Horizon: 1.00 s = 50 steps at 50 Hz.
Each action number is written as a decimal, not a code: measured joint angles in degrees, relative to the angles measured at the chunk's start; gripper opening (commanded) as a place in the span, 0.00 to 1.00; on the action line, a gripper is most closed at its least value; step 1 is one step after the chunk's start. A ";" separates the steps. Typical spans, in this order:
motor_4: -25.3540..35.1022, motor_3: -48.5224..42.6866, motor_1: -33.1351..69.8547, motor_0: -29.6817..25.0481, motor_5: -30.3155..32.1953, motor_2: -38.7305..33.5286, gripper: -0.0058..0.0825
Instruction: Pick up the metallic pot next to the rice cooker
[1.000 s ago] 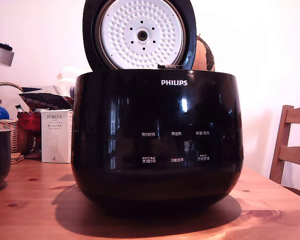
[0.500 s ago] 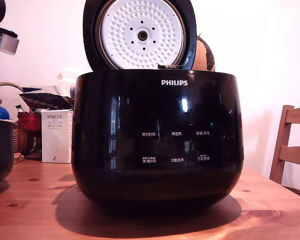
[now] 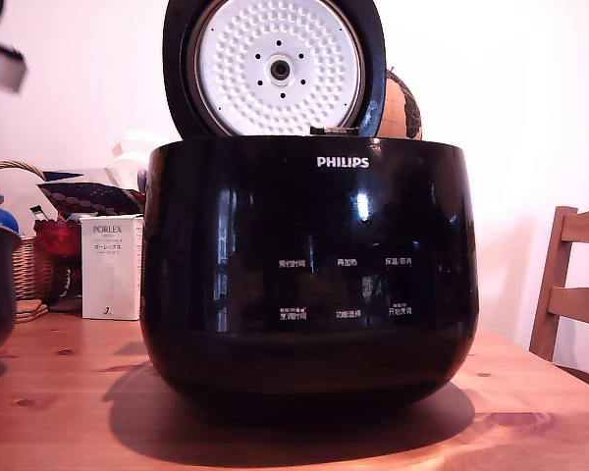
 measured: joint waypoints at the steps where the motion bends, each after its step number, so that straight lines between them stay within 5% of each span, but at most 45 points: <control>1: -0.07 -0.07 -0.35 -0.24 0.00 0.00 0.04; 50: -8.35 -12.98 -14.40 -15.65 -4.92 0.15 0.04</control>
